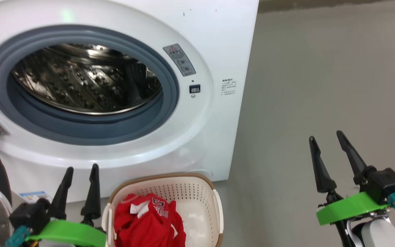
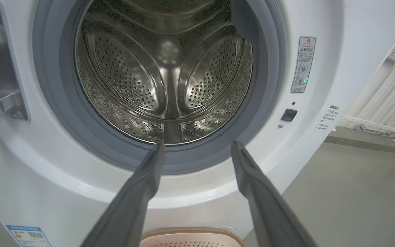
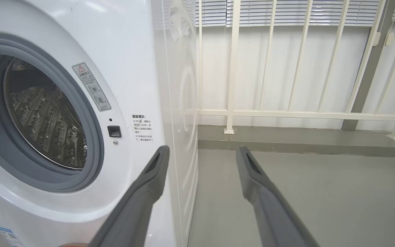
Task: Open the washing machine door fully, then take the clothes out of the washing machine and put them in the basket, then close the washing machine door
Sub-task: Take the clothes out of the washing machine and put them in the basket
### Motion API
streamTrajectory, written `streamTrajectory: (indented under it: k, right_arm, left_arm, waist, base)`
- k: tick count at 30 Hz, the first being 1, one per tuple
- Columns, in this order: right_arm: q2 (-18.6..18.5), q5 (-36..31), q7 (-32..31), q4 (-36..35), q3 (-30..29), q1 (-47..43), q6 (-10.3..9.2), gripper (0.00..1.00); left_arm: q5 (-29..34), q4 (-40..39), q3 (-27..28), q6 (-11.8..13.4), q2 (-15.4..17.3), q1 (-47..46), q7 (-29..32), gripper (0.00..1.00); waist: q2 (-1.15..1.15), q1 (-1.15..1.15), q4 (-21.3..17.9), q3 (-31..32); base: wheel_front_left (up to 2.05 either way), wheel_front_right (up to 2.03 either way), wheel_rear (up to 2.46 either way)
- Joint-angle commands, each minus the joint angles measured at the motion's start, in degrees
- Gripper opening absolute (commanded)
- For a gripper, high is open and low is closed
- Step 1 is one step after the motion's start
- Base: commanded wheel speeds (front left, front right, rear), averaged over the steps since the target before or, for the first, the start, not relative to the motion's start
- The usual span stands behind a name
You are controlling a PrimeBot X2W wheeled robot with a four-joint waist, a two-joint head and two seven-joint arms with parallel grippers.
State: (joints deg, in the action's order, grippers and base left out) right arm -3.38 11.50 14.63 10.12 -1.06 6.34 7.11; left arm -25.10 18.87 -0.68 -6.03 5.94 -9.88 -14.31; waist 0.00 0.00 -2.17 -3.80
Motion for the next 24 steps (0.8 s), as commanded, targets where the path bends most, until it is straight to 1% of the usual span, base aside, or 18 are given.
streamTrajectory:
  k: [1,12,22,24]
  right_arm:
    - [-0.4,0.2,0.4,-1.6,1.2,0.3,0.37,1.0]
    - [-0.2,0.3,0.4,-2.7,1.6,-2.8,0.37,1.0]
    - [-0.8,0.5,0.4,-2.8,1.5,-4.5,0.37,1.0]
    - [-0.8,0.5,0.4,-2.8,1.4,-4.6,0.37,1.0]
  left_arm:
    - [0.5,-1.9,2.2,-0.1,0.7,0.1,-0.7,1.0]
    - [2.7,-7.2,4.2,0.1,-0.5,5.4,-0.7,1.0]
    - [4.0,-7.6,4.4,0.8,-0.9,7.3,-0.7,1.0]
    - [4.1,-8.1,4.7,1.3,-0.9,7.3,-0.7,1.0]
  waist:
    - [0.0,0.0,0.2,1.8]
    - [0.0,0.0,0.3,3.7]
    - [0.0,0.0,0.7,4.7]
    - [0.0,0.0,0.9,4.9]
  base:
    - [0.0,0.0,0.0]
    - [0.0,0.0,0.0]
    - [0.0,0.0,0.0]
    - [0.0,0.0,0.0]
